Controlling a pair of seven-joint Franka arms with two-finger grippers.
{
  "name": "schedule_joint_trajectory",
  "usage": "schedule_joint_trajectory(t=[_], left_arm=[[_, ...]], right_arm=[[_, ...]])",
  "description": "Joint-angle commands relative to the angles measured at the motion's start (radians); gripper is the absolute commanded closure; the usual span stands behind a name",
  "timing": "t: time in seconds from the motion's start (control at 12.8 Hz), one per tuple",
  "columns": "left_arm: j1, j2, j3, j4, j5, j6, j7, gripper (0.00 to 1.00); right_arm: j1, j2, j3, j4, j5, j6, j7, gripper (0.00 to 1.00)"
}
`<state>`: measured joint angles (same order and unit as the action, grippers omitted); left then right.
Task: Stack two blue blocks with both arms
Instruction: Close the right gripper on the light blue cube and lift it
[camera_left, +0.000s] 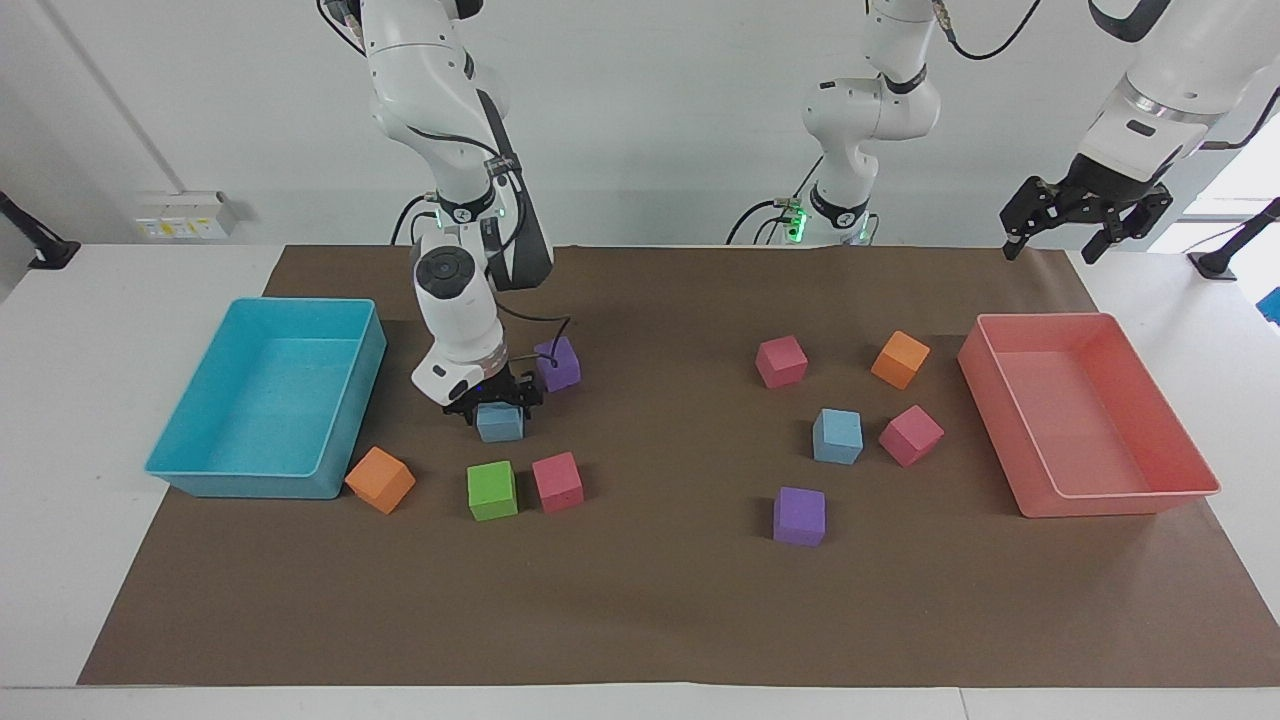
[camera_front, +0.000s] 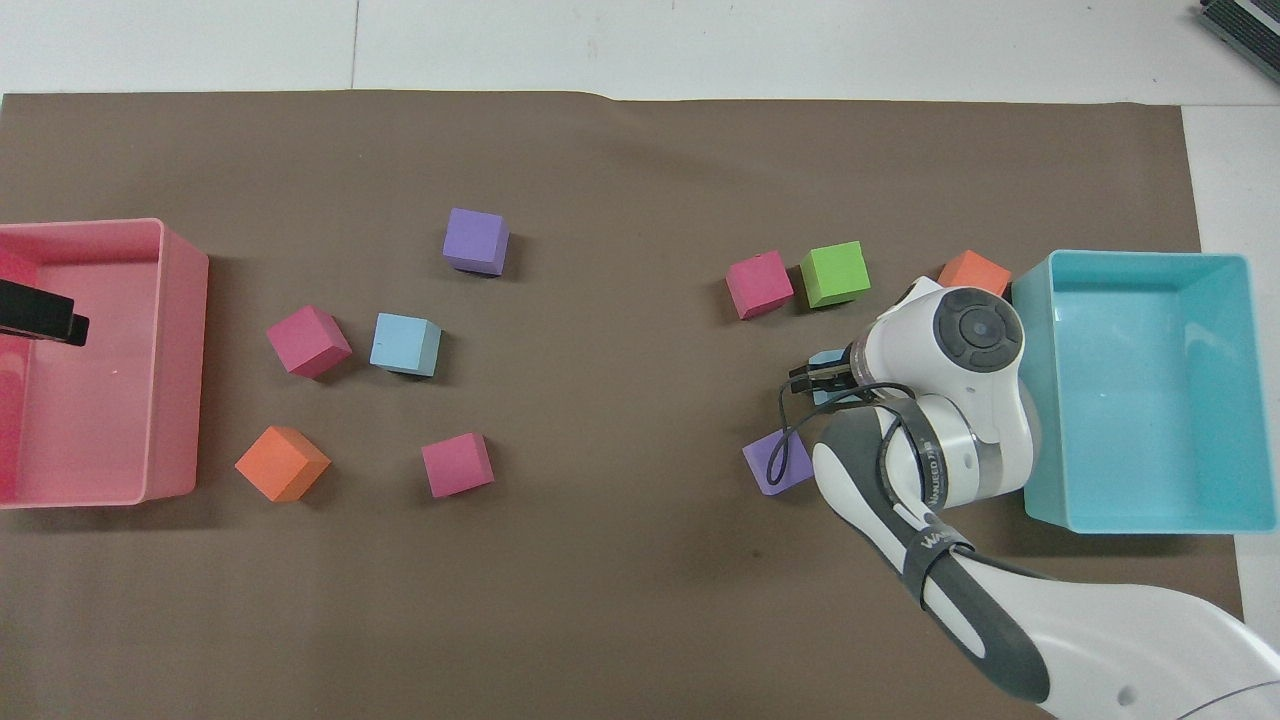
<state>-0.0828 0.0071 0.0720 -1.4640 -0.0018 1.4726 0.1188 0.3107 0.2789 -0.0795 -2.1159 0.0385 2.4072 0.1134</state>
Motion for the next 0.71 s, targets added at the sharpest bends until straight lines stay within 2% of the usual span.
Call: schedule_joint_trajectory(t=[0.0,0.16,0.31,0.63], left_arm=[[0.015,-0.012,-0.012,-0.001,0.016,-0.017,-0.002,0.00],[0.015,-0.012,-0.012,-0.001,0.016,-0.018,-0.002,0.00],[0.015,-0.012,-0.012,-0.001,0.016,-0.018,-0.002,0.00],[0.015,-0.012,-0.012,-0.001,0.016,-0.017,-0.002,0.00]], right_arm=[[-0.002,-0.003,0.000,-0.007,0.020,0.009,0.002,0.14],[-0.002,-0.003,0.000,-0.004,0.020,0.001,0.002,0.48],[-0.002,-0.001,0.000,0.004,0.020,-0.002,-0.003,0.98],[-0.002,-0.018,0.000,0.048,0.018,-0.043,-0.003,1.00]])
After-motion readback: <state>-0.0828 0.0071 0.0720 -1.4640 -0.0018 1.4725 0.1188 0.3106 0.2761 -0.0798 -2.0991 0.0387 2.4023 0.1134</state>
